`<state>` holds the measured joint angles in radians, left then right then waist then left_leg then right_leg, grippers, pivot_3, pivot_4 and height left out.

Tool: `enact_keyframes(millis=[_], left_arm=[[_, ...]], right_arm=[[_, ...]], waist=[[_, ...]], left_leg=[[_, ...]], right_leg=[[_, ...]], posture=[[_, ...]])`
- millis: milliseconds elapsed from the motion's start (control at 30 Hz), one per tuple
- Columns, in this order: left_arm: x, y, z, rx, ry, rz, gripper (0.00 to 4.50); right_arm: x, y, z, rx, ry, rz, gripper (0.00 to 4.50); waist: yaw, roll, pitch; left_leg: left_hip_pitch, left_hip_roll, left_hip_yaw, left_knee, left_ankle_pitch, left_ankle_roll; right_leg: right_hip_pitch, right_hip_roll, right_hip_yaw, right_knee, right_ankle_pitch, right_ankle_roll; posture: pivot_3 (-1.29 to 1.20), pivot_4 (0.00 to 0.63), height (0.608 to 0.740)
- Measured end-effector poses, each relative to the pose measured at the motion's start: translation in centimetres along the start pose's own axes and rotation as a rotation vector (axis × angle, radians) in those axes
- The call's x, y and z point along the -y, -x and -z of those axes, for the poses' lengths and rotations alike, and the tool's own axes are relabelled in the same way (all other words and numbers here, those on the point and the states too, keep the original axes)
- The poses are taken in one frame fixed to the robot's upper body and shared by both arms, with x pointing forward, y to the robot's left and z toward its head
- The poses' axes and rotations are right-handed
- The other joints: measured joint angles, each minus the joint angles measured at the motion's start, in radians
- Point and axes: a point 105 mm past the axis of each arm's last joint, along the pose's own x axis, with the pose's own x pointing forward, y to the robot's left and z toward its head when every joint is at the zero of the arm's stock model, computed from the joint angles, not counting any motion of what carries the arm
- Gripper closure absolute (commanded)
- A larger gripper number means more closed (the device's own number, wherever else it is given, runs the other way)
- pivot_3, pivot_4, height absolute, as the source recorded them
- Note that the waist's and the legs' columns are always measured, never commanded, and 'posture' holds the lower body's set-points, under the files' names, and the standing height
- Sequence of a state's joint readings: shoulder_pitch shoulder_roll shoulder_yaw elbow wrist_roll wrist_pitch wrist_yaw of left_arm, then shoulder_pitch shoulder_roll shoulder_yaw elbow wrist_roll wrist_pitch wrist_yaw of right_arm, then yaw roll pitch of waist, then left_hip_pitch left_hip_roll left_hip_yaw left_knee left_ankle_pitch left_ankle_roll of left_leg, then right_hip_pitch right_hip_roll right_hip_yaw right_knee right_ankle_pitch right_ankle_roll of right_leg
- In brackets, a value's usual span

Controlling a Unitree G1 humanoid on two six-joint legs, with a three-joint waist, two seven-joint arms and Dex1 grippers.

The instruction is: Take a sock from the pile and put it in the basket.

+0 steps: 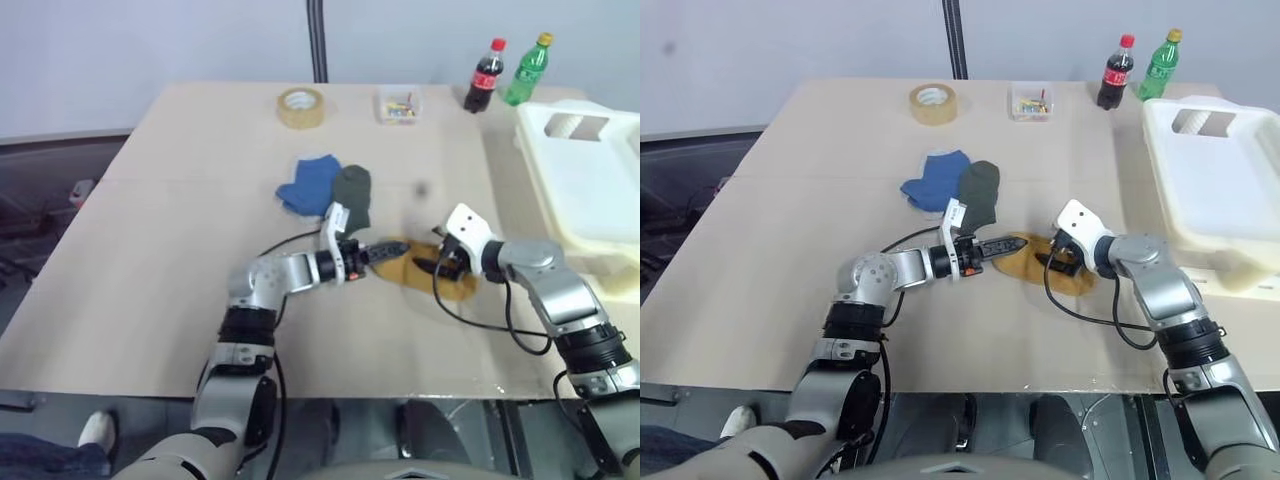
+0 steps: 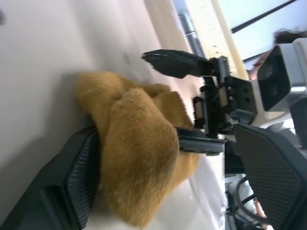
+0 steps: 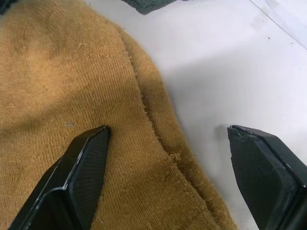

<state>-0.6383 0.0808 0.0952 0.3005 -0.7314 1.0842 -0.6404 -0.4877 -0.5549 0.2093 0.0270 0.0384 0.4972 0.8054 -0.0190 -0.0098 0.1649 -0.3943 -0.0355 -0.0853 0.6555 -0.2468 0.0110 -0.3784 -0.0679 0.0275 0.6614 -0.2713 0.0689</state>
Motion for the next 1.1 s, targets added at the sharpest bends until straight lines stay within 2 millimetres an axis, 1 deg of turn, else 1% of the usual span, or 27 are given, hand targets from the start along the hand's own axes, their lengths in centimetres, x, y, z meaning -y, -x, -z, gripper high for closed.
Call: enact_keyframes(millis=[100,200,400,467,567,667,700,733,867,1000,1067,1100], left_arm=[[0.9,-0.2,-0.2,0.02,0.021,0.076,0.06],[1.8,-0.4,0.2,0.007,0.046,0.145,0.06],[3.0,-1.1,0.3,-0.004,0.054,0.213,0.06],[3.3,-1.4,0.6,-0.022,0.05,0.221,0.06],[3.3,-1.6,0.9,-0.044,0.033,0.224,0.06],[3.4,-1.8,1.2,-0.06,0.02,0.234,0.06],[3.4,-1.9,1.2,-0.066,0.02,0.237,0.02],[3.4,-2.2,1.4,-0.071,0.018,0.241,0.02],[3.4,-3.1,1.8,-0.103,0.006,0.253,0.02],[4.0,-4.0,1.9,-0.123,-0.001,0.292,0.02],[3.9,-4.5,2.1,-0.139,0.001,0.297,0.02],[3.9,-4.7,2.3,-0.144,0.004,0.302,0.02]], right_arm=[[0.0,-0.1,-0.1,0.006,0.003,0.01,0.43],[0.2,-0.2,-0.3,0.009,0.008,0.013,0.43],[0.2,0.2,-0.3,0.007,0.01,0.018,0.43],[0.5,1.0,0.0,-0.006,-0.004,0.029,0.43],[1.3,3.2,0.7,-0.041,-0.032,0.058,0.43],[2.1,6.2,1.7,-0.092,-0.074,0.085,0.43],[2.2,6.8,1.9,-0.098,-0.09,0.089,0.21],[2.2,7.5,2.1,-0.102,-0.115,0.09,0.21],[1.8,9.2,2.6,-0.079,-0.239,0.097,0.21],[1.5,10.7,2.3,-0.023,-0.364,0.127,0.21],[0.8,10.7,2.2,0.031,-0.474,0.135,0.21],[0.3,10.4,2.2,0.058,-0.544,0.133,0.21]], waist=[[-0.003,0.0,0.0],[-0.007,0.0,0.0],[-0.005,0.0,0.0],[0.001,0.0,0.0],[0.011,0.001,0.001],[0.012,0.001,0.002],[0.011,0.001,0.002],[0.011,0.0,0.002],[0.007,0.0,0.002],[0.009,0.0,0.002],[0.007,0.0,0.002],[0.006,0.0,0.002]], left_leg=[[0.0,0.001,0.0,0.0,0.0,0.0],[0.0,0.001,0.0,0.0,0.0,0.0],[0.0,0.001,0.0,0.0,0.0,0.0],[-0.001,0.001,0.0,0.0,0.0,0.0],[-0.005,-0.001,-0.001,0.0,0.0,0.0],[-0.006,-0.002,-0.001,-0.001,0.0,0.0],[-0.005,-0.001,-0.001,-0.002,0.0,0.0],[-0.005,-0.001,-0.001,-0.002,0.0,0.0],[-0.005,-0.001,0.0,-0.002,0.0,0.0],[-0.005,-0.001,-0.001,-0.002,0.0,0.001],[-0.005,0.0,0.0,-0.002,-0.002,0.004],[-0.005,0.0,0.0,-0.002,-0.002,0.004]], right_leg=[[0.0,0.001,0.0,0.0,0.0,0.0],[0.0,0.001,0.0,0.0,0.0,0.0],[0.0,0.001,0.0,0.0,0.0,0.0],[-0.001,0.001,0.0,0.0,0.0,0.0],[-0.002,-0.001,-0.001,-0.002,0.0,0.0],[-0.003,-0.001,-0.001,-0.003,0.0,0.0],[-0.003,-0.001,-0.001,-0.004,0.0,0.0],[-0.003,-0.001,-0.001,-0.003,0.0,0.0],[-0.003,-0.001,0.0,-0.003,0.0,0.0],[-0.003,-0.001,-0.001,-0.003,0.0,0.0],[-0.003,-0.001,0.0,-0.003,0.0,0.0],[-0.003,0.0,0.0,-0.003,0.0,0.0]], posture=[[0.0,0.15,0.738],[0.0,0.15,0.738],[0.0,0.15,0.738],[0.0,0.15,0.738],[0.0,0.15,0.738],[0.0,0.15,0.738],[0.0,0.15,0.738],[0.0,0.15,0.738],[0.0,0.15,0.738],[0.0,0.15,0.738],[0.0,0.15,0.738],[0.0,0.15,0.738]])
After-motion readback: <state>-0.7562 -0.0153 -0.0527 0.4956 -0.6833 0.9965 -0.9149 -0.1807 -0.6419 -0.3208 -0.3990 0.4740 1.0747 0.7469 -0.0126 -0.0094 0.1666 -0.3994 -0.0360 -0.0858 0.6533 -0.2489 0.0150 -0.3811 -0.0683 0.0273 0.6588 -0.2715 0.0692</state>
